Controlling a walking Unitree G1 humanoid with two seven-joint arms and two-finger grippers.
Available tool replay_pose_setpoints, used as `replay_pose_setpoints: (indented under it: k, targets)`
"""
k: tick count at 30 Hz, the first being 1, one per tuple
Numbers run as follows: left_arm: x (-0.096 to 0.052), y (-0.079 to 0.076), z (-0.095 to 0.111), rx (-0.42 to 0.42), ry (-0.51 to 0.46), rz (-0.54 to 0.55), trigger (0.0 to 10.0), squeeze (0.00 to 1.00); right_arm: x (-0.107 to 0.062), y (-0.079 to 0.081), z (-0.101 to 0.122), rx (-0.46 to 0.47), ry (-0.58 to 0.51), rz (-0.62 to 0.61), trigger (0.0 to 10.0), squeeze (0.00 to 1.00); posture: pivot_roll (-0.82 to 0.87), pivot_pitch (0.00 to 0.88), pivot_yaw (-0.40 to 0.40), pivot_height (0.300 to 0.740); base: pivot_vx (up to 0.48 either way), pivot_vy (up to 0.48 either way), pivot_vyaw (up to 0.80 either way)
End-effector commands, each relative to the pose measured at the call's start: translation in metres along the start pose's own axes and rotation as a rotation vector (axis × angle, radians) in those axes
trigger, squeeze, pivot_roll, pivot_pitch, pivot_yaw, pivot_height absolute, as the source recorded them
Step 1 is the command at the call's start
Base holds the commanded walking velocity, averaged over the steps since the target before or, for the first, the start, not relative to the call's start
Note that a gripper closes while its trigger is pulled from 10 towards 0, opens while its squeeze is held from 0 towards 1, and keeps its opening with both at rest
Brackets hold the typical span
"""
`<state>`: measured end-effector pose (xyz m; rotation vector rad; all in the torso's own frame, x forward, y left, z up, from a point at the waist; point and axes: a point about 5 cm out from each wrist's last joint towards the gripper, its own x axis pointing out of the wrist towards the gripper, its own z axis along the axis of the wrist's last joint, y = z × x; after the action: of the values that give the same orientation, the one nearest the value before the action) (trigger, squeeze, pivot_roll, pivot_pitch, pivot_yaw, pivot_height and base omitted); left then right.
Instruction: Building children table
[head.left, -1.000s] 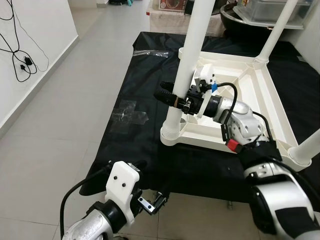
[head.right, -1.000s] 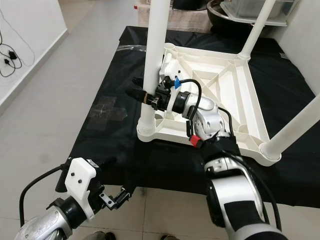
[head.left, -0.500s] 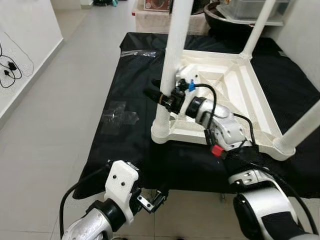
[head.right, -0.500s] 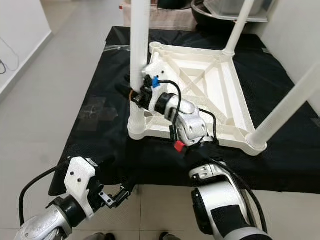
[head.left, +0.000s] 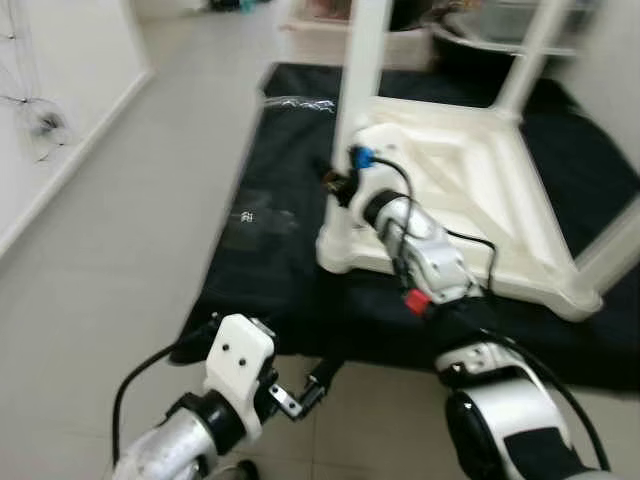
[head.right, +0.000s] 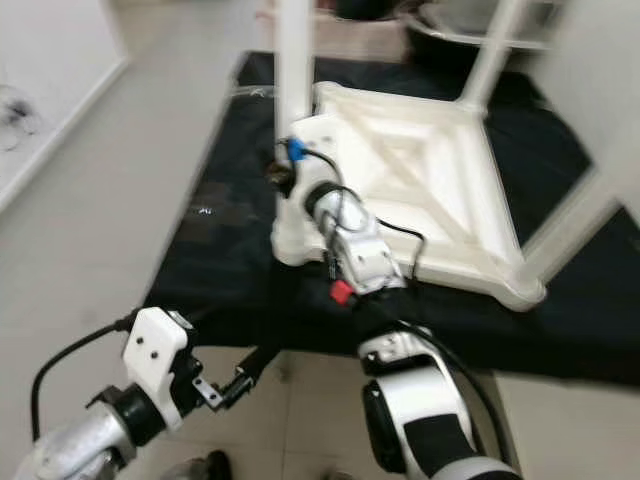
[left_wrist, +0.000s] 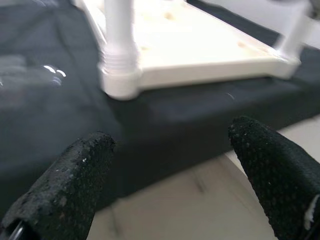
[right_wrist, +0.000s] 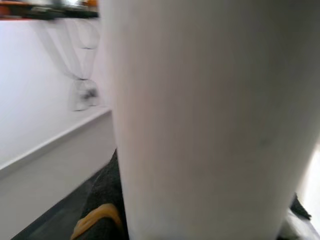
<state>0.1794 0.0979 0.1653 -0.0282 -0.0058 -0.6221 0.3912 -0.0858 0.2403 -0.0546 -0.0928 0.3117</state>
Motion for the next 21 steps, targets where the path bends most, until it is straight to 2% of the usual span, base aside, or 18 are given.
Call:
replay_pose_setpoints:
  k: [1,4,8,11,15,16,19,21]
  targets:
    - [0.002,0.001,-0.002,0.015,0.01,-0.008,10.0,0.0,-0.007,-0.001,-0.052,0.069,0.248,-0.114,10.0,0.0,0.13,0.197,-0.041,0.74,0.0,0.0,0.0]
    - [0.003,0.0,-0.002,0.016,0.008,-0.011,10.0,0.0,-0.003,0.003,-0.053,0.152,0.29,-0.29,10.0,0.0,0.12,0.191,-0.042,0.74,0.0,0.0,0.0]
    - [0.003,0.0,-0.002,0.017,0.007,-0.011,10.0,0.0,-0.002,0.004,-0.053,0.152,0.294,-0.321,10.0,0.0,0.12,0.191,-0.042,0.74,0.0,0.0,0.0]
    - [0.004,0.001,-0.001,0.019,0.004,-0.012,10.0,0.0,0.0,0.008,-0.049,0.117,0.274,-0.475,10.0,0.0,0.13,0.186,-0.052,0.74,0.0,0.0,0.0]
    - [0.004,0.002,-0.001,0.023,0.003,-0.011,10.0,0.0,0.001,0.011,-0.047,0.113,0.254,-0.555,10.0,0.0,0.13,0.187,-0.055,0.74,0.0,0.0,0.0]
    - [0.004,0.002,-0.001,0.026,0.002,-0.01,10.0,0.0,0.001,0.011,-0.044,0.13,0.229,-0.617,10.0,0.0,0.13,0.186,-0.056,0.74,0.0,0.0,0.0]
    - [0.004,0.003,0.0,0.028,0.0,-0.01,10.0,0.0,0.001,0.012,-0.042,0.158,0.207,-0.676,10.0,0.0,0.14,0.184,-0.056,0.74,0.0,0.0,0.0]
    - [0.004,0.003,0.001,0.033,-0.002,-0.011,10.0,0.0,-0.001,0.014,-0.042,0.234,0.189,-0.782,10.0,0.0,0.15,0.188,-0.056,0.74,0.0,0.0,0.0]
